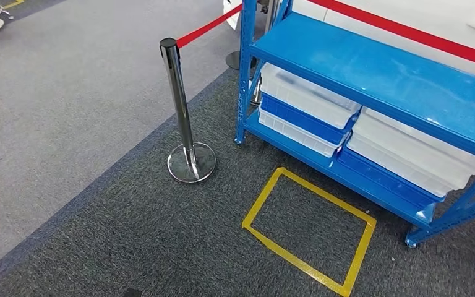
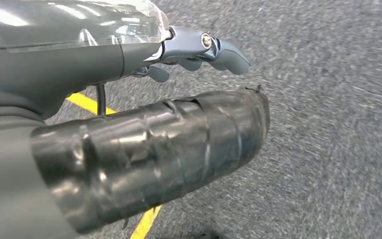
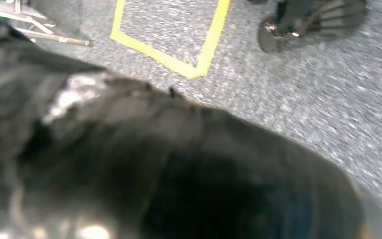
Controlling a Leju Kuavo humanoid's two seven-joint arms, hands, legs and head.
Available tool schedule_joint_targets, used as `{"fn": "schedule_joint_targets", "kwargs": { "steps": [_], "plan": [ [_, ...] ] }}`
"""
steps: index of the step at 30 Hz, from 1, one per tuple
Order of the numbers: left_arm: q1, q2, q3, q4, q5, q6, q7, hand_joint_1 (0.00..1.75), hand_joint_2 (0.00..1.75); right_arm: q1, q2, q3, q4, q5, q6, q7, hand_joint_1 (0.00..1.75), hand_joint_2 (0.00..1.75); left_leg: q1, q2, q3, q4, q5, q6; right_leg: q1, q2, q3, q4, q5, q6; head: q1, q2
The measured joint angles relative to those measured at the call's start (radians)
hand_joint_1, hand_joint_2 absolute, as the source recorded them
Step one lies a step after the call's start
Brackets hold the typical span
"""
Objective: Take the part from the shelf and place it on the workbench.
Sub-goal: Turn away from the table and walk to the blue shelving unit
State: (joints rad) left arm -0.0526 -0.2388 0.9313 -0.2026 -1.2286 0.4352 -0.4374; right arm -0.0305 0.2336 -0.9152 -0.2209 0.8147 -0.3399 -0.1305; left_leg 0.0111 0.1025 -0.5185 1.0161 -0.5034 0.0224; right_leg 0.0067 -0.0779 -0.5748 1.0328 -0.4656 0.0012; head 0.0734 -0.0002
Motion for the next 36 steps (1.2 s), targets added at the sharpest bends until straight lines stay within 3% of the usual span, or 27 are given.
{"fn": "schedule_joint_targets", "kwargs": {
  "steps": [2, 3, 5, 7, 8, 9, 10, 12, 13, 15, 16, 17, 18, 20, 22, 23, 24, 25, 26, 28, 30, 31, 33, 34, 36],
  "plan": [
    [-0.003, -0.001, 0.0, 0.0, 0.0, 0.0, 0.0, 0.0, 0.0, 0.0, -0.001, 0.0, 0.0, 0.0, 0.0, 0.0, 0.0, 0.0, -0.002, 0.019, 0.009, -0.005, -0.002, -0.011, 0.003, 0.019, -0.001, -0.005, 0.001, -0.01, 0.0, 0.0],
    [-0.004, -0.001, 0.0, 0.0, 0.0, 0.0, -0.001, 0.0, 0.0, 0.0, -0.001, 0.0, 0.0, 0.0, 0.0, 0.0, 0.0, 0.0, -0.001, 0.017, 0.013, -0.004, -0.006, -0.017, 0.0, 0.03, 0.002, -0.012, 0.004, -0.015, 0.0, 0.0],
    [-0.005, -0.002, 0.001, 0.0, 0.001, -0.002, -0.003, 0.0, 0.0, 0.0, -0.001, 0.0, 0.0, 0.001, 0.0, 0.0, 0.0, 0.0, 0.0, -0.027, -0.002, 0.043, -0.043, -0.025, -0.009, 0.053, 0.01, -0.025, 0.012, -0.027, -0.001, 0.0],
    [-0.003, -0.001, 0.001, 0.0, 0.002, -0.006, -0.004, 0.0, 0.0, -0.002, -0.001, 0.0, 0.0, 0.001, 0.0, 0.0, 0.0, 0.0, 0.003, -0.08, -0.06, 0.166, -0.107, -0.029, -0.012, 0.076, 0.011, -0.027, 0.015, -0.033, -0.002, 0.0],
    [0.0, 0.0, 0.001, 0.0, 0.003, -0.007, -0.004, 0.0, 0.0, -0.002, -0.001, 0.0, 0.0, 0.001, 0.0, 0.0, 0.0, 0.0, 0.003, -0.09, -0.092, 0.228, -0.128, -0.031, -0.012, 0.09, 0.01, -0.026, 0.015, -0.035, -0.002, 0.0],
    [0.002, 0.0, 0.001, 0.0, 0.003, -0.008, -0.004, 0.0, 0.0, -0.001, -0.001, 0.0, 0.0, 0.002, 0.0, 0.0, 0.0, 0.0, 0.003, -0.093, -0.114, 0.266, -0.132, -0.032, -0.011, 0.105, 0.01, -0.025, 0.014, -0.035, -0.003, 0.0],
    [0.003, 0.0, 0.001, 0.0, 0.004, -0.008, -0.005, 0.0, 0.0, -0.001, -0.001, 0.0, 0.0, 0.002, 0.0, 0.001, 0.0, 0.0, 0.003, -0.094, -0.119, 0.267, -0.116, -0.032, -0.011, 0.121, 0.01, -0.022, 0.014, -0.035, -0.003, 0.0],
    [0.004, 0.0, 0.001, 0.0, 0.005, -0.01, -0.006, 0.0, 0.0, 0.0, -0.001, 0.0, 0.0, 0.002, 0.0, 0.001, 0.0, 0.0, 0.004, -0.109, -0.082, 0.164, -0.039, -0.029, -0.011, 0.151, 0.01, -0.014, 0.011, -0.032, -0.003, 0.0],
    [0.004, 0.001, 0.001, 0.0, 0.005, -0.011, -0.006, 0.0, 0.0, 0.0, -0.001, 0.0, 0.0, 0.002, 0.0, 0.001, 0.0, 0.0, 0.005, -0.134, -0.056, 0.099, -0.009, -0.026, -0.01, 0.163, 0.008, -0.008, 0.008, -0.029, -0.002, 0.0],
    [0.003, 0.002, 0.002, 0.0, 0.008, -0.013, -0.008, 0.0, 0.0, -0.002, 0.0, 0.0, 0.0, 0.002, 0.0, 0.001, 0.0, 0.0, 0.006, -0.176, -0.027, 0.02, 0.015, -0.021, -0.01, 0.186, -0.002, 0.003, 0.005, -0.018, -0.002, 0.0],
    [0.002, 0.003, 0.002, 0.0, 0.009, -0.014, -0.008, 0.0, 0.0, -0.001, 0.0, 0.0, 0.0, 0.002, 0.0, 0.002, 0.0, 0.0, 0.005, -0.183, -0.024, 0.013, 0.011, -0.018, -0.011, 0.196, -0.008, 0.005, 0.005, -0.011, -0.002, 0.0],
    [0.001, 0.003, 0.003, 0.0, 0.01, -0.015, -0.009, 0.0, 0.0, 0.0, 0.0, 0.0, 0.0, 0.002, 0.0, 0.002, 0.0, 0.0, 0.005, -0.173, -0.023, 0.009, 0.013, -0.014, -0.013, 0.207, -0.012, 0.005, 0.008, -0.005, -0.002, 0.0],
    [0.001, 0.002, 0.003, 0.0, 0.01, -0.015, -0.009, 0.0, 0.0, 0.002, 0.0, 0.0, 0.0, 0.002, 0.0, 0.002, 0.0, 0.0, 0.006, -0.161, -0.021, 0.005, 0.016, -0.008, -0.015, 0.207, -0.015, 0.006, 0.008, 0.001, -0.002, 0.0],
    [0.0, 0.001, 0.004, 0.0, 0.01, -0.015, -0.009, 0.0, 0.0, 0.003, 0.0, 0.0, 0.0, 0.002, 0.0, 0.002, 0.0, 0.0, 0.01, -0.135, -0.017, -0.006, 0.023, 0.005, -0.013, 0.165, -0.035, 0.046, -0.018, 0.01, 0.0, 0.0],
    [0.003, 0.001, 0.005, 0.0, 0.01, -0.016, -0.01, 0.0, 0.0, 0.001, 0.0, 0.0, 0.0, 0.002, 0.0, 0.002, 0.0, 0.0, 0.01, -0.107, -0.016, -0.01, 0.024, 0.012, -0.014, 0.107, -0.089, 0.157, -0.078, 0.019, 0.003, 0.0],
    [0.005, 0.001, 0.006, 0.0, 0.01, -0.016, -0.01, 0.0, 0.0, 0.0, 0.0, 0.0, 0.0, 0.002, 0.0, 0.002, 0.0, 0.0, 0.009, -0.092, -0.016, -0.009, 0.022, 0.012, -0.016, 0.094, -0.121, 0.219, -0.104, 0.023, 0.002, 0.0],
    [0.007, 0.001, 0.007, 0.0, 0.01, -0.016, -0.01, 0.0, 0.0, -0.001, 0.0, 0.0, 0.0, 0.002, 0.0, 0.002, 0.0, 0.0, 0.009, -0.077, -0.015, -0.009, 0.021, 0.012, -0.019, 0.087, -0.143, 0.261, -0.115, 0.026, 0.002, 0.0],
    [0.007, 0.001, 0.007, 0.0, 0.01, -0.016, -0.01, 0.0, 0.0, 0.0, -0.001, 0.0, 0.0, 0.002, 0.0, 0.002, 0.0, 0.0, 0.008, -0.063, -0.014, -0.009, 0.018, 0.011, -0.021, 0.083, -0.146, 0.268, -0.107, 0.028, 0.002, 0.0],
    [0.007, 0.001, 0.008, 0.0, 0.011, -0.016, -0.01, 0.0, 0.0, 0.001, -0.001, 0.0, 0.0, 0.002, 0.0, 0.002, 0.0, 0.0, 0.008, -0.05, -0.011, -0.008, 0.015, 0.009, -0.023, 0.078, -0.129, 0.236, -0.081, 0.029, 0.002, 0.0],
    [0.006, 0.001, 0.008, 0.0, 0.01, -0.017, -0.01, 0.0, 0.0, 0.003, -0.001, 0.0, 0.0, 0.003, 0.0, 0.003, 0.0, 0.0, 0.008, -0.03, -0.002, -0.009, 0.008, 0.003, -0.02, 0.042, -0.055, 0.101, -0.018, 0.022, 0.002, 0.0],
    [0.005, 0.001, 0.008, 0.0, 0.01, -0.017, -0.01, 0.0, 0.0, 0.001, -0.001, 0.0, 0.0, 0.004, 0.0, 0.003, 0.0, 0.0, 0.004, -0.013, 0.006, -0.009, 0.001, -0.008, -0.011, 0.009, -0.009, 0.011, 0.006, 0.008, 0.002, 0.0],
    [0.005, 0.001, 0.009, 0.0, 0.01, -0.017, -0.01, 0.0, 0.0, 0.0, -0.001, 0.0, 0.0, 0.004, 0.0, 0.003, 0.0, 0.0, 0.002, -0.004, 0.01, -0.01, -0.001, -0.014, -0.006, 0.005, -0.007, 0.003, 0.002, 0.001, 0.002, 0.0],
    [0.002, 0.001, 0.009, 0.0, 0.01, -0.017, -0.009, 0.0, 0.0, 0.001, -0.001, 0.0, 0.0, 0.005, 0.0, 0.003, 0.0, 0.0, 0.001, 0.012, 0.019, -0.014, -0.005, -0.025, -0.006, 0.027, -0.008, -0.001, 0.004, -0.011, 0.002, 0.0],
    [0.001, 0.0, 0.009, 0.0, 0.01, -0.017, -0.009, 0.0, 0.0, 0.001, -0.001, 0.0, 0.0, 0.005, 0.0, 0.003, 0.0, 0.0, 0.002, 0.005, 0.022, -0.009, -0.012, -0.031, -0.008, 0.038, -0.005, -0.005, 0.006, -0.016, 0.002, 0.0],
    [-0.001, 0.0, 0.009, 0.0, 0.01, -0.017, -0.009, 0.0, 0.0, 0.001, 0.0, 0.0, 0.0, 0.005, 0.0, 0.003, 0.0, 0.0, 0.006, -0.036, -0.004, 0.053, -0.055, -0.039, -0.014, 0.059, 0.0, -0.012, 0.01, -0.028, 0.001, 0.0]
  ]
}}
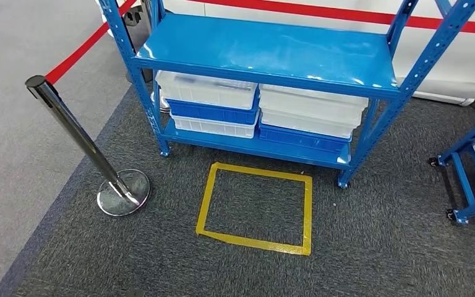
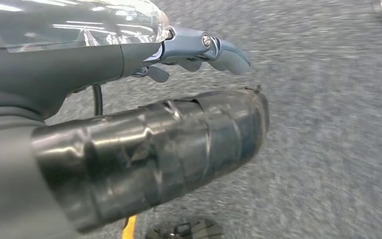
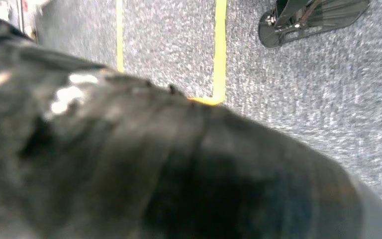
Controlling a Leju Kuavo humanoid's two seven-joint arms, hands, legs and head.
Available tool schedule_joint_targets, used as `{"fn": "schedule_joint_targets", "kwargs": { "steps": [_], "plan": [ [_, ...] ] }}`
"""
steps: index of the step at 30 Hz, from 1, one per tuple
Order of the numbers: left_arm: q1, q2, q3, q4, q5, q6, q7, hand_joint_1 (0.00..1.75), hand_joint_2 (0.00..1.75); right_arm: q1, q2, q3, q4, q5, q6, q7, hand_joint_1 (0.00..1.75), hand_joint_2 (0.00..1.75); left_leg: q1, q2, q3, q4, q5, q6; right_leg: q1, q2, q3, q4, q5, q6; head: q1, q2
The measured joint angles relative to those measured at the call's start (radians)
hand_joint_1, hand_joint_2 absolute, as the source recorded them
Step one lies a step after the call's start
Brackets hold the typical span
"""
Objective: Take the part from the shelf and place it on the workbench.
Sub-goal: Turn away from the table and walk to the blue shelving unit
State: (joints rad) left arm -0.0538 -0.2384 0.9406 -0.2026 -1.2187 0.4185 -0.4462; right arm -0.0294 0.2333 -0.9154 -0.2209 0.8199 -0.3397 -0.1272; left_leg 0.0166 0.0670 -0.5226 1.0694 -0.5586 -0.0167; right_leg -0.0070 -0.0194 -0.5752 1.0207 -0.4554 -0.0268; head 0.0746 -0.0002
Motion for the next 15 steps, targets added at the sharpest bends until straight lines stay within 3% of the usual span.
{"fn": "schedule_joint_targets", "kwargs": {
  "steps": [2, 3, 4, 5, 7, 8, 9, 11, 13, 15],
  "plan": [
    [0.002, 0.0, 0.001, 0.0, 0.0, 0.0, 0.001, 0.0, 0.0, -0.001, 0.0, 0.0, 0.0, 0.002, 0.0, 0.002, 0.0, 0.0, 0.001, -0.043, -0.067, 0.135, -0.063, -0.001, 0.002, 0.019, -0.002, 0.001, 0.0, -0.009, 0.0, 0.0],
    [0.004, 0.001, 0.001, 0.0, -0.001, 0.0, 0.001, 0.0, 0.0, -0.002, 0.0, 0.0, 0.0, 0.005, 0.0, 0.005, 0.0, 0.0, 0.001, -0.051, -0.099, 0.192, -0.078, 0.0, 0.003, 0.029, -0.002, 0.002, -0.001, -0.012, 0.0, 0.0],
    [0.006, 0.001, 0.002, 0.0, -0.002, -0.001, 0.001, 0.0, 0.0, -0.002, 0.0, 0.0, 0.0, 0.009, 0.001, 0.01, 0.0, 0.0, 0.001, -0.056, -0.117, 0.218, -0.073, 0.001, 0.005, 0.039, 0.0, 0.004, -0.002, -0.014, 0.0, 0.0],
    [0.007, 0.001, 0.002, 0.0, -0.004, -0.002, 0.001, 0.0, 0.0, -0.001, 0.0, 0.0, 0.0, 0.013, 0.001, 0.017, 0.0, 0.0, 0.001, -0.058, -0.117, 0.204, -0.046, 0.003, 0.005, 0.048, 0.003, 0.005, -0.004, -0.014, 0.0, 0.0],
    [0.007, 0.001, 0.002, 0.0, -0.008, -0.003, 0.001, 0.0, 0.0, 0.0, 0.0, 0.0, 0.0, 0.021, 0.001, 0.029, 0.0, 0.0, 0.001, -0.061, -0.075, 0.083, 0.035, 0.011, 0.006, 0.061, 0.009, 0.009, -0.01, -0.011, 0.0, 0.0],
    [0.006, 0.001, 0.002, 0.0, -0.009, -0.003, 0.001, 0.0, 0.0, -0.001, 0.001, 0.0, 0.0, 0.023, 0.001, 0.034, 0.0, 0.0, 0.0, -0.065, -0.051, 0.019, 0.062, 0.016, 0.009, 0.065, 0.011, 0.012, -0.013, -0.007, 0.0, 0.0],
    [0.004, 0.001, 0.002, 0.0, -0.01, -0.004, 0.001, 0.0, 0.0, -0.001, 0.001, 0.0, 0.001, 0.025, 0.001, 0.038, 0.0, 0.0, -0.002, -0.069, -0.034, -0.024, 0.077, 0.019, 0.01, 0.067, 0.01, 0.014, -0.015, -0.002, 0.0, 0.0],
    [0.001, 0.001, 0.002, 0.0, -0.012, -0.007, 0.0, 0.0, 0.0, -0.002, 0.002, 0.001, 0.001, 0.028, 0.002, 0.048, 0.0, 0.0, -0.006, -0.074, -0.026, -0.047, 0.078, 0.025, 0.01, 0.069, 0.008, 0.015, -0.016, 0.009, 0.0, 0.0],
    [0.0, 0.001, 0.003, 0.0, -0.013, -0.008, 0.0, 0.0, 0.87, -0.002, 0.002, 0.001, 0.001, 0.028, 0.002, 0.063, 0.0, 0.0, -0.002, -0.07, -0.023, -0.055, 0.084, 0.035, 0.009, 0.065, 0.006, 0.019, -0.021, 0.02, 0.0, 0.0],
    [0.0, 0.001, 0.003, 0.0, -0.016, -0.009, 0.0, 0.0, 1.75, -0.002, 0.002, 0.0, 0.002, 0.026, 0.002, 0.076, 0.0, 0.0, 0.002, -0.066, -0.021, -0.065, 0.091, 0.046, 0.008, 0.048, -0.017, 0.074, -0.058, 0.032, 0.001, 0.0]
  ]
}}
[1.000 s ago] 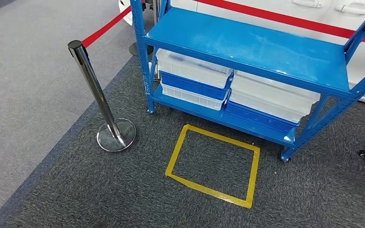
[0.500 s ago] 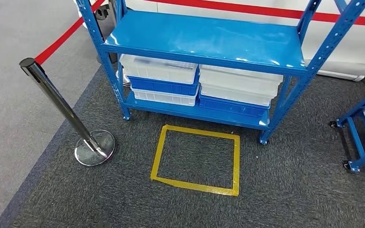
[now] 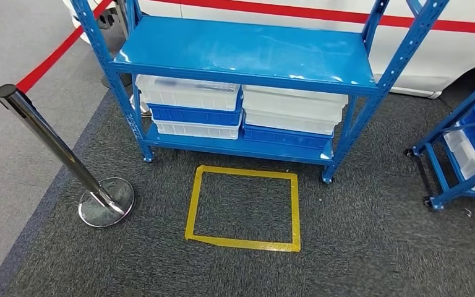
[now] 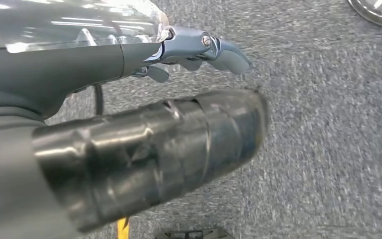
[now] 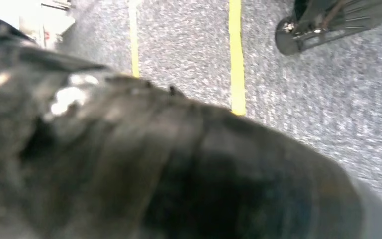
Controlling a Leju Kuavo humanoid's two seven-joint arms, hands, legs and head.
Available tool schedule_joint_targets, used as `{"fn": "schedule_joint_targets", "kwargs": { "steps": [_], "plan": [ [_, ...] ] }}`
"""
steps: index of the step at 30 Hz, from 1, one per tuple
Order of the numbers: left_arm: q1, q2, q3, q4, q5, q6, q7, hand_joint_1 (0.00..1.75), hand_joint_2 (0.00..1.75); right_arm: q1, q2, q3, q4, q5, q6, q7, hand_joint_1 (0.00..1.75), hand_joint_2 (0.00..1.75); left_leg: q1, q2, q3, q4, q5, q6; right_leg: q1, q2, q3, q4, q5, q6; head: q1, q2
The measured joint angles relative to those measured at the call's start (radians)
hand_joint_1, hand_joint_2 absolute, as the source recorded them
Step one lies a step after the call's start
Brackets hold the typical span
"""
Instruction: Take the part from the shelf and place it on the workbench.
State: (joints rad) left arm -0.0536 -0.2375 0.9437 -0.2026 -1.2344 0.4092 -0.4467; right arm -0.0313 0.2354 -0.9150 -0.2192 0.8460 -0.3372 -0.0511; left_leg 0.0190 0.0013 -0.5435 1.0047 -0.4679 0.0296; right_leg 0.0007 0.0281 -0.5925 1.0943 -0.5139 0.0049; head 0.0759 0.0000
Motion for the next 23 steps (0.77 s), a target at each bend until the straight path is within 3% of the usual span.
{"fn": "schedule_joint_targets", "kwargs": {
  "steps": [3, 4, 5, 6, 8, 10, 14, 16, 18, 19, 20, 23],
  "plan": [
    [0.001, 0.0, 0.0, 0.0, -0.002, 0.0, 0.0, 0.0, 1.75, -0.001, 0.0, 0.0, 0.0, -0.002, 0.003, 0.011, 0.0, 0.0, 0.0, 0.009, -0.002, -0.001, 0.0, 0.006, -0.01, -0.016, -0.088, 0.18, -0.086, 0.016, 0.001, 0.0],
    [0.002, 0.0, 0.0, 0.0, -0.003, 0.0, 0.0, 0.0, 1.75, -0.001, 0.0, 0.0, 0.0, -0.002, 0.005, 0.013, 0.0, 0.0, 0.0, 0.012, -0.002, 0.0, -0.001, 0.006, -0.014, -0.017, -0.104, 0.213, -0.09, 0.02, 0.001, 0.0],
    [0.002, 0.0, 0.0, 0.0, -0.003, 0.0, 0.001, 0.0, 1.75, 0.0, 0.0, 0.0, 0.0, -0.002, 0.008, 0.016, 0.0, 0.0, 0.0, 0.013, -0.001, 0.0, -0.002, 0.005, -0.018, -0.019, -0.103, 0.208, -0.074, 0.023, 0.001, 0.0],
    [0.002, 0.0, 0.0, 0.0, -0.004, 0.0, 0.001, 0.0, 1.75, 0.0, 0.0, 0.0, 0.0, -0.002, 0.01, 0.017, 0.0, 0.0, 0.001, 0.014, 0.001, 0.001, -0.003, 0.003, -0.022, -0.021, -0.081, 0.164, -0.041, 0.025, 0.001, 0.0],
    [0.001, 0.0, 0.0, 0.0, -0.004, 0.0, 0.001, 0.0, 1.75, 0.0, 0.0, 0.0, 0.0, -0.001, 0.012, 0.018, 0.0, 0.0, 0.0, 0.014, 0.004, 0.005, -0.008, -0.005, -0.024, -0.03, -0.013, 0.024, 0.023, 0.023, 0.001, 0.0],
    [0.001, 0.0, 0.0, 0.0, -0.006, 0.0, 0.001, 0.0, 1.75, -0.002, 0.0, 0.0, 0.0, 0.0, 0.012, 0.019, 0.0, 0.0, -0.003, 0.015, 0.004, 0.008, -0.013, -0.017, -0.019, -0.034, 0.022, -0.053, 0.042, 0.013, 0.001, 0.0],
    [-0.001, 0.0, 0.0, 0.0, -0.015, -0.005, 0.0, 0.0, 1.75, -0.003, 0.0, 0.0, 0.0, 0.004, 0.012, 0.025, 0.0, 0.0, -0.001, 0.014, 0.002, 0.019, -0.025, -0.042, -0.017, -0.03, 0.025, -0.067, 0.044, -0.014, 0.0, 0.0],
    [-0.001, 0.0, 0.0, 0.0, -0.021, -0.011, -0.005, 0.0, 1.75, -0.003, 0.001, 0.0, 0.0, 0.006, 0.013, 0.027, 0.0, 0.0, 0.001, 0.01, -0.035, 0.103, -0.078, -0.048, -0.021, -0.031, 0.028, -0.074, 0.047, -0.027, -0.001, 0.0],
    [0.001, 0.001, 0.0, 0.0, -0.024, -0.017, -0.01, 0.0, 1.75, -0.003, 0.001, 0.0, 0.0, 0.009, 0.013, 0.027, 0.0, 0.87, 0.001, 0.009, -0.099, 0.239, -0.142, -0.052, -0.017, -0.029, 0.027, -0.072, 0.046, -0.034, -0.001, 0.0],
    [0.002, 0.001, 0.0, 0.0, -0.024, -0.02, -0.011, 0.0, 1.75, -0.003, 0.001, 0.0, 0.0, 0.01, 0.013, 0.027, 0.0, 1.31, 0.001, 0.008, -0.121, 0.285, -0.153, -0.053, -0.015, -0.028, 0.028, -0.071, 0.044, -0.036, -0.001, 0.0],
    [0.003, 0.001, 0.0, 0.0, -0.024, -0.022, -0.013, 0.0, 1.75, -0.003, 0.001, 0.0, 0.0, 0.011, 0.013, 0.027, 0.0, 1.75, 0.001, 0.008, -0.127, 0.294, -0.144, -0.053, -0.014, -0.026, 0.029, -0.07, 0.043, -0.036, -0.001, 0.0],
    [0.003, 0.001, 0.0, 0.0, -0.022, -0.025, -0.015, 0.0, 1.75, -0.004, 0.001, 0.0, 0.0, 0.014, 0.016, 0.023, 0.0, 1.75, 0.001, 0.008, -0.065, 0.159, -0.054, -0.048, -0.014, -0.02, 0.034, -0.065, 0.038, -0.032, -0.001, 0.0]
  ]
}}
